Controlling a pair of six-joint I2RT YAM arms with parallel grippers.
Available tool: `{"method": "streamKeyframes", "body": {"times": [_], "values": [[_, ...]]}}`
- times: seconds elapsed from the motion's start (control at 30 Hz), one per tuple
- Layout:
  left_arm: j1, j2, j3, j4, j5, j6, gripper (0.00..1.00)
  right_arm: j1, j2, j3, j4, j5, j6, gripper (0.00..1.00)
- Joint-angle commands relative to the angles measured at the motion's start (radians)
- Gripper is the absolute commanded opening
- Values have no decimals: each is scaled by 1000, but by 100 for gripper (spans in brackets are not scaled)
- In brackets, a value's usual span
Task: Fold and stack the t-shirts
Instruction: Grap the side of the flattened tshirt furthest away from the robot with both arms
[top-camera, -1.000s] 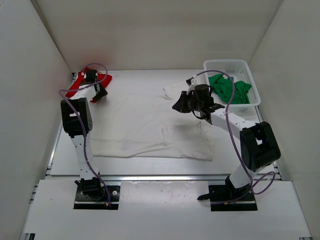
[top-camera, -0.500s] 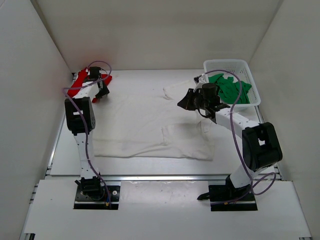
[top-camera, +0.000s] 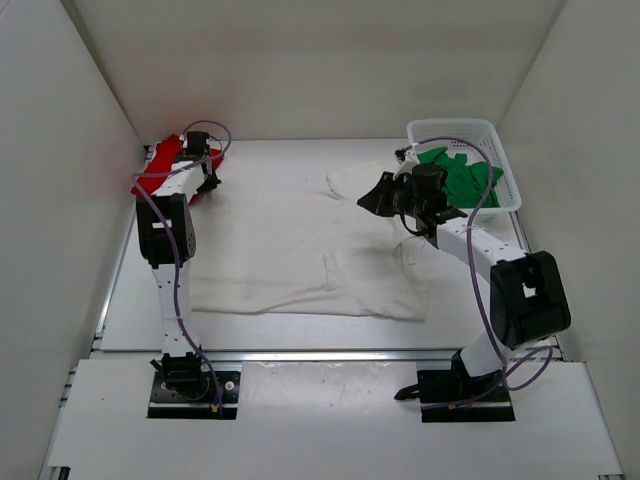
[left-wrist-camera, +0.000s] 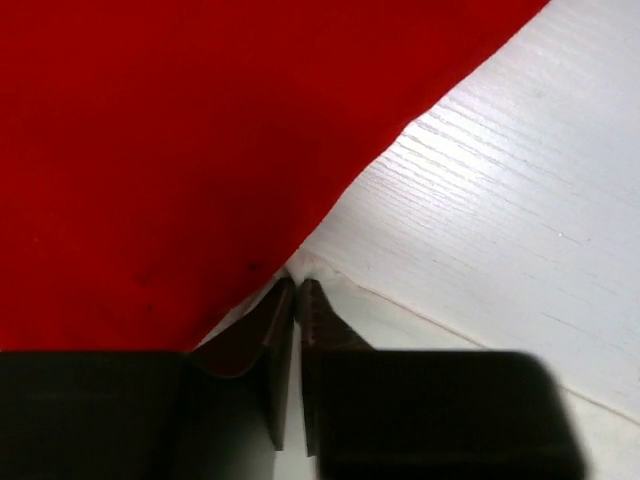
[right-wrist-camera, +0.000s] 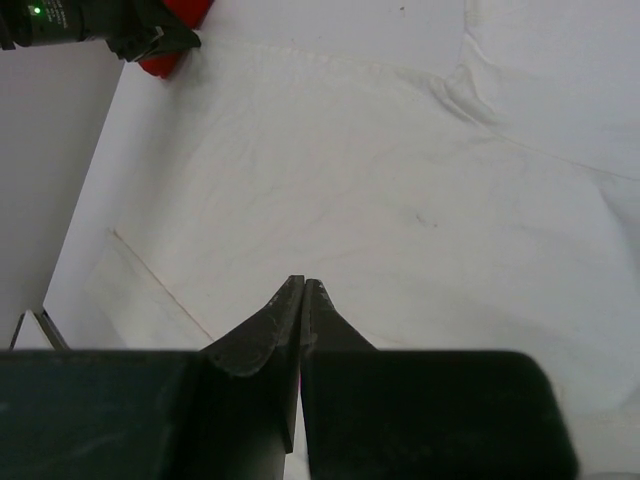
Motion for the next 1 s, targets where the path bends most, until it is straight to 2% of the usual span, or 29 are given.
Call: {"method": "streamKeyframes", "body": {"times": [0.0, 0.03, 0.07, 0.2, 0.33, 0.47, 0.5, 0.6, 0.7, 0.77, 0.8, 0.9, 0.97], "values": [[3, -29, -34, -7, 1, -2, 14, -24, 4, 14, 69, 1, 2, 0], [-1, -47, -42, -3, -2, -5, 10, -27, 31, 38, 45, 19, -15, 0], [-6, -82, -77, 23, -1, -5, 5, -35, 123, 127, -22, 115, -84, 0], [-15, -173, -158, 74, -5, -11, 0, -63, 232, 250, -95, 230, -144, 2], [-20, -302, -327, 209, 1, -21, 0, -102, 398, 454, -214, 356, -190, 14], [-55, -328, -362, 221, 21, -33, 0, -103, 579, 683, -317, 420, -237, 26], [-55, -330, -365, 229, 34, -43, 0, -98, 617, 740, -351, 426, -247, 27], [-49, -345, -411, 255, 67, -67, 0, -95, 857, 1108, -562, 455, -299, 31], [-52, -350, -421, 264, 84, -71, 0, -90, 1017, 1377, -690, 480, -313, 33], [-55, -345, -430, 267, 91, -76, 0, -102, 1180, 1675, -811, 476, -302, 36], [-52, -348, -428, 273, 94, -80, 0, -124, 1180, 1677, -798, 469, -273, 36], [-61, -342, -416, 261, 96, -80, 0, -139, 1102, 1508, -680, 412, -277, 42], [-61, -343, -408, 254, 102, -79, 0, -141, 1121, 1544, -695, 398, -288, 46]]}}
